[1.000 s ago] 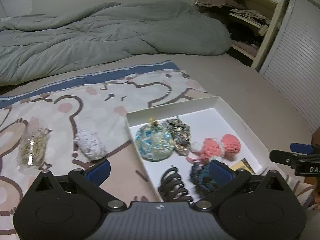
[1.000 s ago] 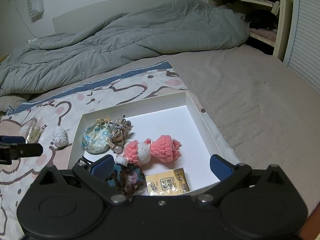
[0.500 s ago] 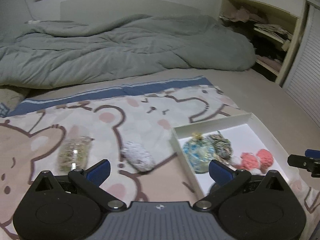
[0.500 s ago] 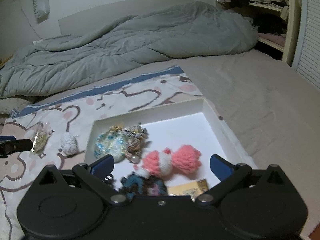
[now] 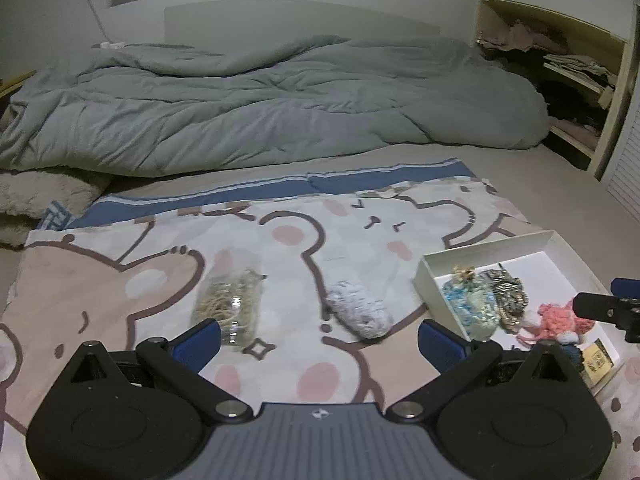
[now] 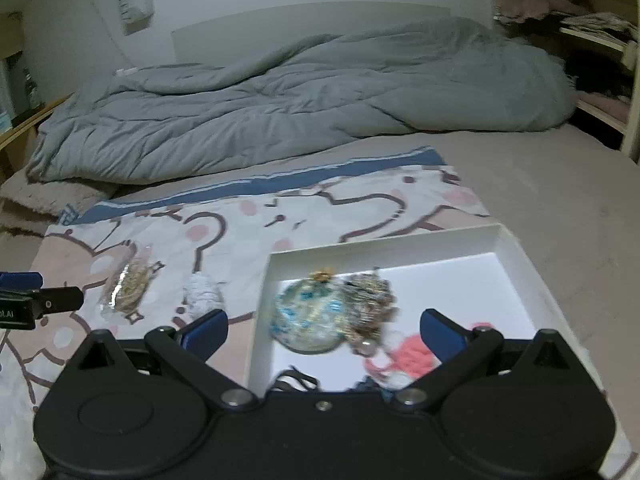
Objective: Organize objects
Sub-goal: 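Move both tools back from the box toward the remaining items, then grasp the clear bag of cords with the left tool while the right tool grasps the white knitted ball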
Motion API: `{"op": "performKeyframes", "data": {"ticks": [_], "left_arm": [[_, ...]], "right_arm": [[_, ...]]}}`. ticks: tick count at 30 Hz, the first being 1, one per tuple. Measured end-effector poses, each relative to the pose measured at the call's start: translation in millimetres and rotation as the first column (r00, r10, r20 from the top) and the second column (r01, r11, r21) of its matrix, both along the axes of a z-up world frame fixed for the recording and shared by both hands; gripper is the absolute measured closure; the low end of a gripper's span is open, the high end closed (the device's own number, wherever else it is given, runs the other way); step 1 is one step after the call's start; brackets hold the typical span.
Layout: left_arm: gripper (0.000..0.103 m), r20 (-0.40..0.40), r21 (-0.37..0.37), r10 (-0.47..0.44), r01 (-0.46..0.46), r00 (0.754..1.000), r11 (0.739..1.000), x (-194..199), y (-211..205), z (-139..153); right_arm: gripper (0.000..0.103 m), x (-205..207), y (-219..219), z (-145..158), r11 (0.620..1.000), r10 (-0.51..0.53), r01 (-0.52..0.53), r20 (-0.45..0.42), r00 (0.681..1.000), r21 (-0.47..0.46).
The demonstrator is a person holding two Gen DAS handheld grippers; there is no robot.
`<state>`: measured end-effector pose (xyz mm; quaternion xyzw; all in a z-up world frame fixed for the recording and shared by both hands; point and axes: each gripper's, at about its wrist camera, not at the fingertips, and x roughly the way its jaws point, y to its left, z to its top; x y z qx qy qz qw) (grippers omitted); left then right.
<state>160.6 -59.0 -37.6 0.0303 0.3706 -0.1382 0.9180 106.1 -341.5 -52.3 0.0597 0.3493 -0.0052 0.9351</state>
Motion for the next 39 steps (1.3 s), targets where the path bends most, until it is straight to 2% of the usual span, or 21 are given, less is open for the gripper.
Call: {"op": "performKeyframes", "data": {"ticks": [18,24,29,34,39], "left_arm": [[0.000,-0.001,0.002,0.105,-0.105,0.994,0.994,15,51,-6],[0.000,-0.005,-0.068,0.040,-0.040,0.999,0.997,34,58,-5],[0.000,0.023,-0.035,-0.004,0.004,1.000,0.999,59,54,-6],[0.000,-0.022,0.041,-0.047,0.048,0.999,0.998,94,52,-22],[0.001,-0.048,0.053,-0.066,0.069,0.997,0.996,124,61,-41]], "right_arm": [[0.000,38,70,-12,0.991,0.122,-0.121,0.013,0.992,-0.050],[0.000,47,79,-16,0.988,0.150,-0.148,0.035,0.988,-0.045],[0.000,63,81,-21,0.988,0.155,-0.155,0.037,0.987,0.003],[0.000,80,95,-25,0.973,0.229,-0.228,0.052,0.972,-0.019],[0.000,100,108,-38,0.958,0.286,-0.286,0.032,0.958,-0.021]]}}
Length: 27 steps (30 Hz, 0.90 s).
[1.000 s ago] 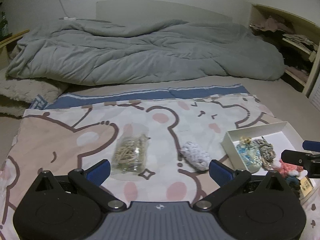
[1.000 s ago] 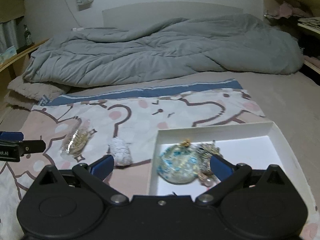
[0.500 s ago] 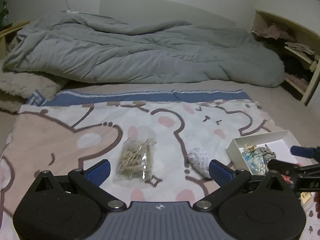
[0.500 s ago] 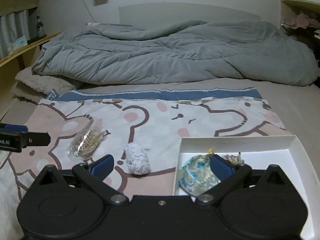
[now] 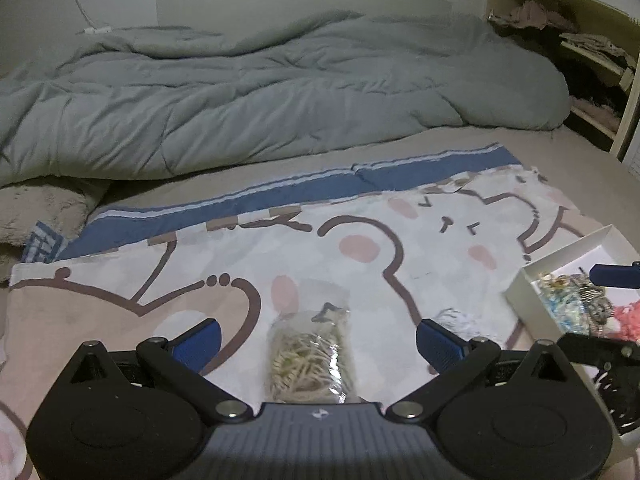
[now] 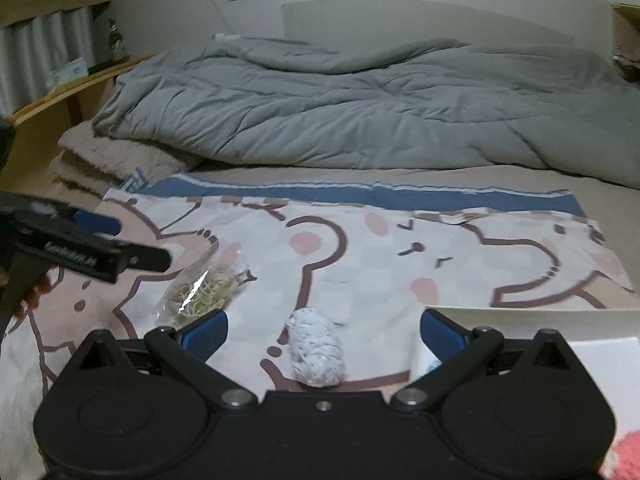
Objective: Organize objects
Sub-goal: 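Grasp the clear bag of cords with the left tool while the right tool grasps the white knitted ball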
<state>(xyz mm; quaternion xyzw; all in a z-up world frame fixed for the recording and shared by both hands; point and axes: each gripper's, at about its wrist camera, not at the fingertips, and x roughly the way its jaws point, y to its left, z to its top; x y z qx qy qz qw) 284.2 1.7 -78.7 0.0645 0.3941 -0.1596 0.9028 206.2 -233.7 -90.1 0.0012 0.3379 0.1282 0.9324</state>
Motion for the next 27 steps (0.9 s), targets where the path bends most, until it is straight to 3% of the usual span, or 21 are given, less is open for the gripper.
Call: {"op": "performKeyframes", "data": {"ticks": [6,9,15,19,23,27], "left_arm": [[0.002,-0.054,-0.003,-0.050,0.050,0.997,0.999,29,3,-23],[0.006,-0.107,-0.001,-0.071,0.072,0.992,0.997,41,0,-38],[0.009,-0.199,-0.010,-0.100,0.100,0.975,0.995,55,-4,-69],[0.012,-0.211,0.001,-0.081,0.083,0.974,0.997,59,-6,-82],[0.023,-0.234,-0.019,-0.060,0.057,0.970,0.998,62,-2,-89],[0.027,-0.245,-0.037,-0.041,0.033,0.969,0.999,62,3,-90]], "right_arm": [[0.001,26,19,-19,0.997,0.030,-0.032,-0.031,0.999,-0.072],[0.013,40,24,-31,0.996,0.068,-0.072,-0.079,0.995,-0.050],[0.023,56,33,-58,0.990,0.115,-0.127,-0.158,0.981,-0.064],[0.030,61,34,-70,0.988,0.130,-0.144,-0.198,0.972,-0.061],[0.037,64,33,-77,0.988,0.128,-0.143,-0.215,0.968,-0.056],[0.045,66,31,-81,0.988,0.130,-0.145,-0.227,0.965,-0.048]]}}
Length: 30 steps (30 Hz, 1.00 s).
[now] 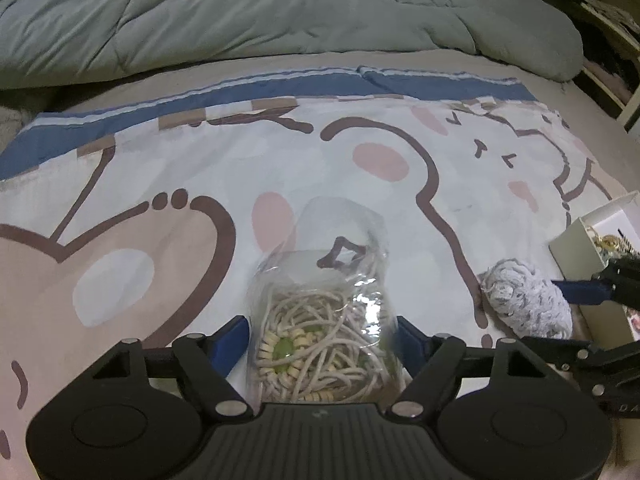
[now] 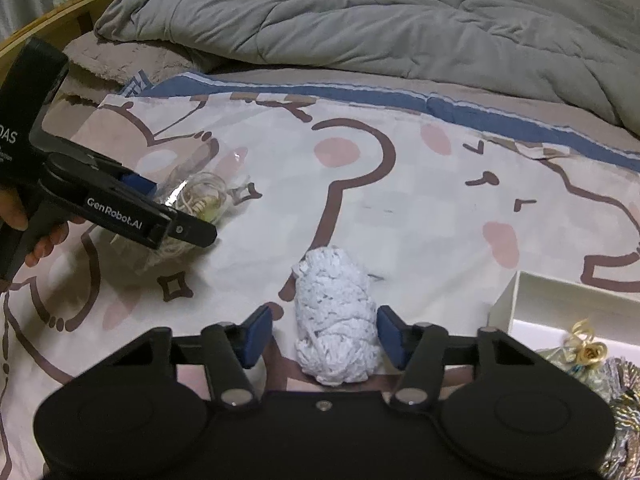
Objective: Organize objects
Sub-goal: 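Grasp the clear bag of cords with the left tool while the right tool grasps the white knitted ball, then lift the bag and knitted ball and carry them over the white box with both tools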
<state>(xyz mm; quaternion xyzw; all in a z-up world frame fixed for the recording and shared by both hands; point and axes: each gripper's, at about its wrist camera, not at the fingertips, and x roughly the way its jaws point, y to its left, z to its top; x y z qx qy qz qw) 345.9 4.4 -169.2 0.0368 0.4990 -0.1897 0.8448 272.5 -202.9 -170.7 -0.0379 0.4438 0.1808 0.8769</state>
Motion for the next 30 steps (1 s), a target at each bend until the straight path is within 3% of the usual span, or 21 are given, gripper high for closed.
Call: {"op": "performKeyframes", "data": {"ticks": [5,10,14,30], "left_arm": [[0.041,-0.010,-0.009,0.027,-0.027,1.000,1.000,-3,1,1],[0.046,0.001,0.001,0.044,-0.044,0.999,0.999,-11,0,5],[0.048,0.033,-0.002,0.076,-0.076,0.997,0.997,-20,2,15],[0.048,0.210,-0.037,0.132,-0.127,0.969,0.991,-89,-4,111]], "right_arm": [[0.046,2,2,-3,1.000,-0.004,0.004,0.004,1.000,-0.019],[0.062,6,2,-6,0.999,-0.037,0.037,-0.003,0.999,-0.007],[0.064,1,2,1,0.999,-0.039,0.039,0.012,0.999,-0.015],[0.064,-39,-21,80,0.990,-0.133,0.127,0.123,0.983,0.054]]}}
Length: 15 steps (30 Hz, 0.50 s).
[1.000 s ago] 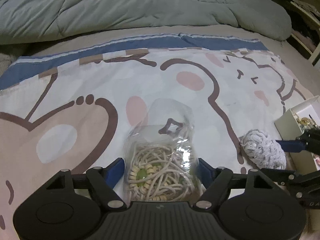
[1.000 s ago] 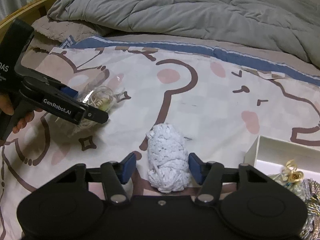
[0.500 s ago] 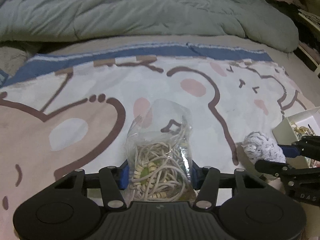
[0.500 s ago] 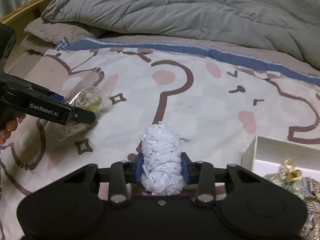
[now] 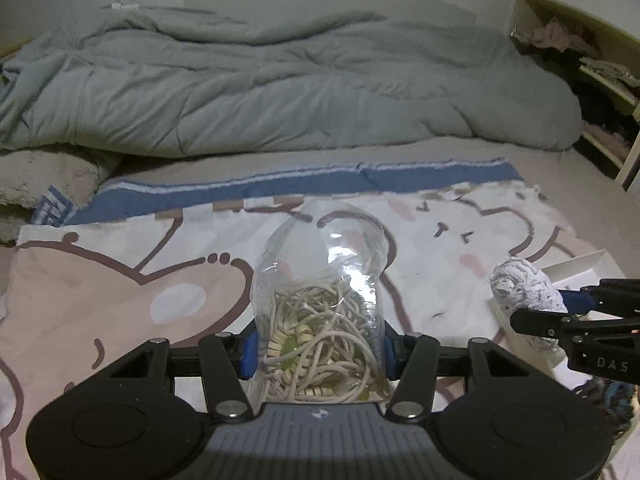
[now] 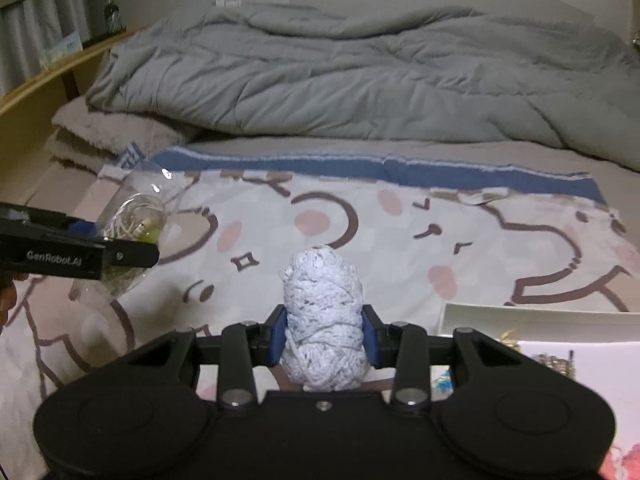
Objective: Organize objects
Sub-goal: 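Lift the bag and knitted ball and carry them over the white box with both tools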
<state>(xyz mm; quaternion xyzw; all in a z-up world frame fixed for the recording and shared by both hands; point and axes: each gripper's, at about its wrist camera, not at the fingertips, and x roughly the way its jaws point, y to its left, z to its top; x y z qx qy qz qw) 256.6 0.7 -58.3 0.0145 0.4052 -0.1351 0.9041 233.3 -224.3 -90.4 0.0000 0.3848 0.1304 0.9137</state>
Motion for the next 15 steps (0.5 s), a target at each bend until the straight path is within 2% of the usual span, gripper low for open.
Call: {"op": "performKeyframes", "data": {"ticks": [8,15], "left_arm": [[0.048,0.027,-0.018,0.031,-0.030,0.999,0.999,-34,-8,28],[0.048,0.039,-0.033,0.039,-0.038,0.998,0.999,-61,-18,39]], "right_arm": [[0.064,-32,-9,28,1.000,-0.019,0.018,0.041,0.999,0.022],[0.064,-57,-20,44,0.998,-0.049,0.047,0.070,0.996,0.030]]}}
